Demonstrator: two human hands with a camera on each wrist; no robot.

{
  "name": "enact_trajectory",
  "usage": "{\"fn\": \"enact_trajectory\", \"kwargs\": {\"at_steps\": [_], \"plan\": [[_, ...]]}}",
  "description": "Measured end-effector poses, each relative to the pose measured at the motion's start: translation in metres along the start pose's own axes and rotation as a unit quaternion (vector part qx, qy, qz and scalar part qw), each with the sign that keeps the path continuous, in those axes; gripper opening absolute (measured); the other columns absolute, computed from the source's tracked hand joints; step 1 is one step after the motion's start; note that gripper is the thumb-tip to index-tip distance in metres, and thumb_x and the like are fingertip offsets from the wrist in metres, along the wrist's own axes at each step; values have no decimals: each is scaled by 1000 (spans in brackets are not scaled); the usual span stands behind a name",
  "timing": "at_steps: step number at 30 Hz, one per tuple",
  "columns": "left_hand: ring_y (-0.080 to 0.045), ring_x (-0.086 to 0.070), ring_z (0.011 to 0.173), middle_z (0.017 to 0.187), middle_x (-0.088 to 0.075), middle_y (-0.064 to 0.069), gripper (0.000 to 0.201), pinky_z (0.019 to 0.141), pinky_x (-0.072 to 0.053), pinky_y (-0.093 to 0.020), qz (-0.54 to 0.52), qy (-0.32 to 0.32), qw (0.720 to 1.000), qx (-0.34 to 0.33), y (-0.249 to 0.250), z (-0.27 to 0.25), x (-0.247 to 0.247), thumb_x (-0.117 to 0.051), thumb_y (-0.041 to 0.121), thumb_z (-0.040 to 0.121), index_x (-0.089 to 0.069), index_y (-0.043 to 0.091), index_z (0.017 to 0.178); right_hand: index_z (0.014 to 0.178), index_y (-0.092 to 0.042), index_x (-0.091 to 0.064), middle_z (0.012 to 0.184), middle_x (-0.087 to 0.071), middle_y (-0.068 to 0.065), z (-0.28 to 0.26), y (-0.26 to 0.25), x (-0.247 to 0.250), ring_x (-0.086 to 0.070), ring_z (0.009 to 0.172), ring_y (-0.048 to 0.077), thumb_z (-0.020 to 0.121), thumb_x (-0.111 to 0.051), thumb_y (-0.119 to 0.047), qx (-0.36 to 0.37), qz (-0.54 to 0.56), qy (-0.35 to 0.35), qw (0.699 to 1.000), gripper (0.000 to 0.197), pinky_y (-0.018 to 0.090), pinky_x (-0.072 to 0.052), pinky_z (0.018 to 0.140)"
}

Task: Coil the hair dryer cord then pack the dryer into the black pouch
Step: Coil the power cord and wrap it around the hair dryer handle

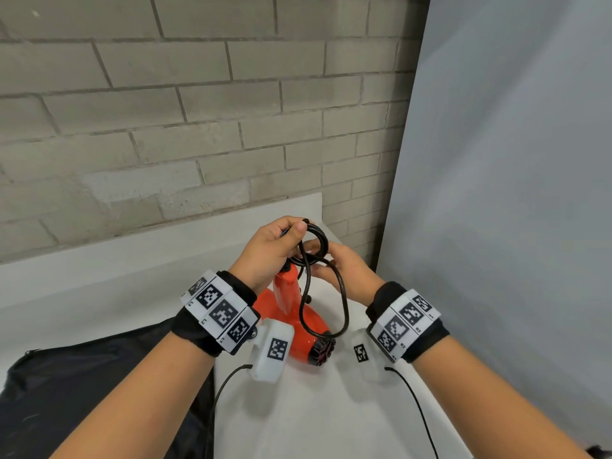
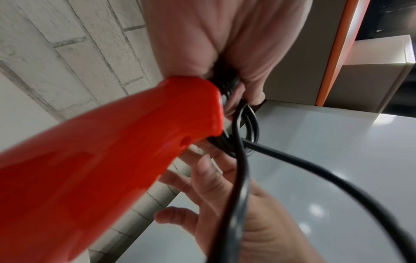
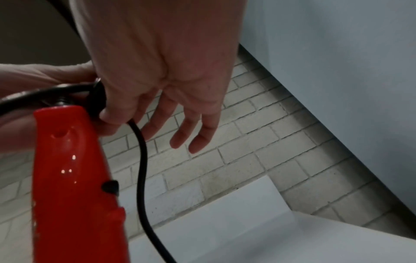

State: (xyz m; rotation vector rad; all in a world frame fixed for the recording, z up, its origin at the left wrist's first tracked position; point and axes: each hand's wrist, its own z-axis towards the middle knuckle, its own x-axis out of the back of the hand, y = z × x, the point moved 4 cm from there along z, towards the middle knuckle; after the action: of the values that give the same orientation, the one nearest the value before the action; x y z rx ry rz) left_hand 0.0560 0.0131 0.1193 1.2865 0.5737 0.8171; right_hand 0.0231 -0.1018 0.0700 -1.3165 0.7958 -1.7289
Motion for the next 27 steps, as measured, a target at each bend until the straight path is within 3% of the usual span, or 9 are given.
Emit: {"fn": "enact_trajectory", "kwargs": {"at_steps": [3, 6, 9, 13, 15, 17, 19, 21, 27], "plan": [[-2, -28, 43, 55, -34, 2, 18, 47, -28, -15, 14, 19, 1000, -3, -8, 3, 5, -45, 24, 91, -61, 18, 85, 95, -8, -60, 83, -64, -3, 3, 0, 2, -58, 73, -1, 89, -53, -6, -20, -43, 64, 997, 9, 8, -42, 69], [-3, -27, 44, 61, -30, -1, 20, 48, -28, -16, 4, 43, 999, 4, -13, 3, 11, -45, 28, 91, -60, 22, 80, 90, -7, -57, 78, -61, 10, 7, 29, 9, -51, 62, 14, 89, -50, -5, -112, -118, 74, 984, 7, 25, -41, 65], [-1, -29, 42, 61, -32, 0, 21, 48, -34, -12, 17, 66, 998, -1, -15, 2, 15, -44, 28, 92, -59, 24, 79, 99, -2, -60, 100, -65, 22, 9, 71, 18, -55, 78, 24, 89, -51, -7, -231, -208, 52, 949, 15, 33, -47, 76], [0, -33, 39, 57, -33, 2, 22, 45, -34, -9, 25, 82, 996, -8, -14, -1, 10, -44, 28, 93, -58, 23, 78, 111, -1, -60, 118, -62, 17, 2, 94, 11, -58, 109, 30, 88, -53, -9, -311, -347, -74, 882, 26, 35, -48, 96], [0, -36, 38, 54, -37, 4, 22, 46, -36, -9, 27, 97, 995, -17, -13, -1, 8, -44, 26, 93, -58, 22, 77, 119, -6, -55, 122, -60, 16, 0, 91, 6, -56, 112, 29, 86, -56, -14, -294, -374, -91, 875, 34, 36, -47, 96], [0, -38, 36, 43, -40, 12, 22, 44, -36, -8, 16, 109, 994, -28, -12, -2, 6, -43, 22, 93, -56, 19, 76, 134, -18, -40, 131, -53, 12, 3, 75, 3, -50, 120, 25, 82, -61, -18, -204, -291, -56, 933, 56, 36, -43, 101], [2, -43, 36, 36, -47, 14, 21, 44, -35, -6, 12, 107, 993, -36, -10, -4, 3, -42, 19, 94, -55, 15, 78, 137, -21, -36, 135, -47, 0, 4, 38, 1, -42, 119, 2, 82, -59, -9, -41, -151, -18, 988, 61, 12, -36, 100], [4, -50, 40, 40, -55, 17, 19, 46, -38, -6, 7, 104, 994, -39, -10, -3, 0, -42, 18, 94, -55, 13, 82, 130, -14, -47, 122, -52, -8, 5, 8, 1, -43, 100, -19, 83, -56, 0, 58, -77, 3, 995, 50, -6, -32, 82], [2, -55, 51, 56, -61, 13, 20, 56, -43, -11, 20, 144, 989, -29, -19, -7, -7, -45, 23, 93, -58, 20, 78, 96, -8, -63, 85, -63, -11, 1, 5, 0, -59, 76, -10, 84, -59, 1, 41, 79, -4, 996, 16, 10, -45, 72]]}}
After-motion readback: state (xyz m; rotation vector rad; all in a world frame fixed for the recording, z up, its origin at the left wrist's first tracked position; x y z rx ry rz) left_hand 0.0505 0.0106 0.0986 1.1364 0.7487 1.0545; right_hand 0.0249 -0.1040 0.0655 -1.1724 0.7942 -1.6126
